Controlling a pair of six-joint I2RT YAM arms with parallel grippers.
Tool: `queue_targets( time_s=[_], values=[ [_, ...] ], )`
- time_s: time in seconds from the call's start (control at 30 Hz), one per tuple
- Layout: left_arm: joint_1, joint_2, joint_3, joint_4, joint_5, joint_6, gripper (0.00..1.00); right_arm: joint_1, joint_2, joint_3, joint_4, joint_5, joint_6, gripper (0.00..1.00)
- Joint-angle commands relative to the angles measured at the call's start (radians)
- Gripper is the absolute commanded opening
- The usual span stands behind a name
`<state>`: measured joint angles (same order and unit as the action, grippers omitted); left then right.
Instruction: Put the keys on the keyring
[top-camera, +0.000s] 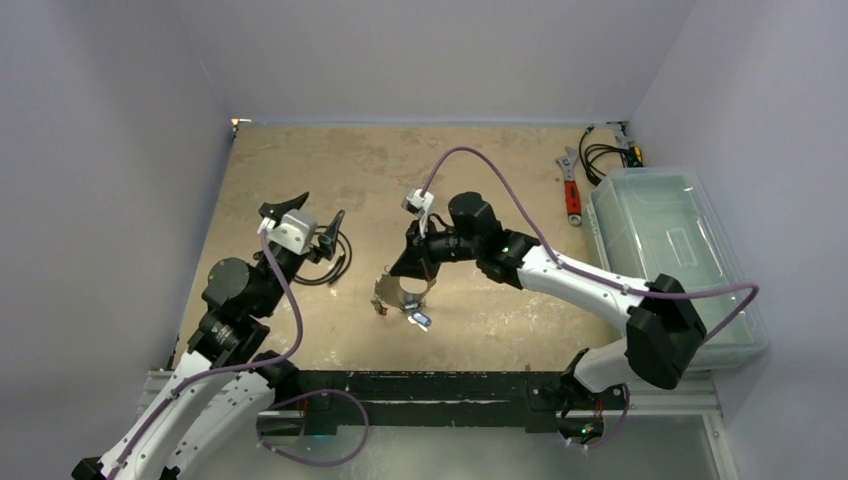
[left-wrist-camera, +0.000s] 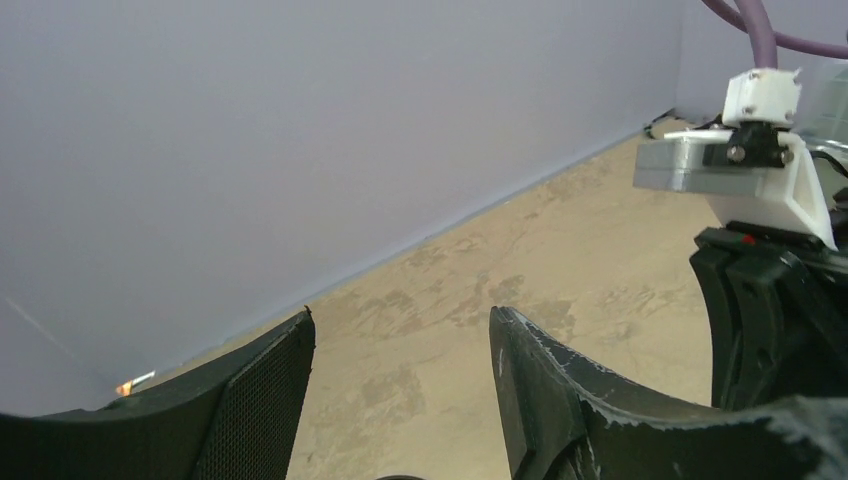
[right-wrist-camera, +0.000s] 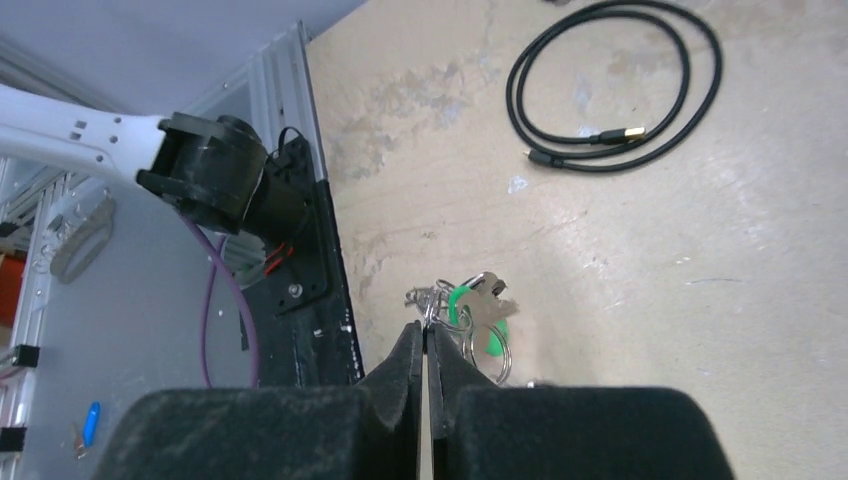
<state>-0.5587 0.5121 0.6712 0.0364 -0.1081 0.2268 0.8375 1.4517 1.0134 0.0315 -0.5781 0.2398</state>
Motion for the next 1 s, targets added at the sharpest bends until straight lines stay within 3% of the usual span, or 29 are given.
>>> queue_targets(
  time_s=[0.0,0.37,0.67,0.83,0.97],
  values=[
    [0.005,-0.02,-0.014,0.069,0.159,-0.02,0.64,-0.009,-0.098,-0.035,0.119,0.042,0.037,0.0],
    [0.005,-0.025,-0.028,0.119,0.515,-0.025,0.64,-0.011,-0.306,-0.157,0.269,0.092,-0.022,0.0],
    [0.003,-0.004,-0.042,0.166,0.817,-0.028,0.64,-0.011,-0.543,-0.348,0.491,-0.054,-0.129,0.0],
    [0.003,0.029,-0.07,0.256,1.024,-0.083,0.65,-0.011,-0.614,-0.397,0.595,-0.119,-0.11,0.0],
    [0.0,0.071,-0.074,0.32,1.111,-0.153,0.63,-0.011,-0.644,-0.432,0.698,-0.184,-0.072,0.0]
  ],
)
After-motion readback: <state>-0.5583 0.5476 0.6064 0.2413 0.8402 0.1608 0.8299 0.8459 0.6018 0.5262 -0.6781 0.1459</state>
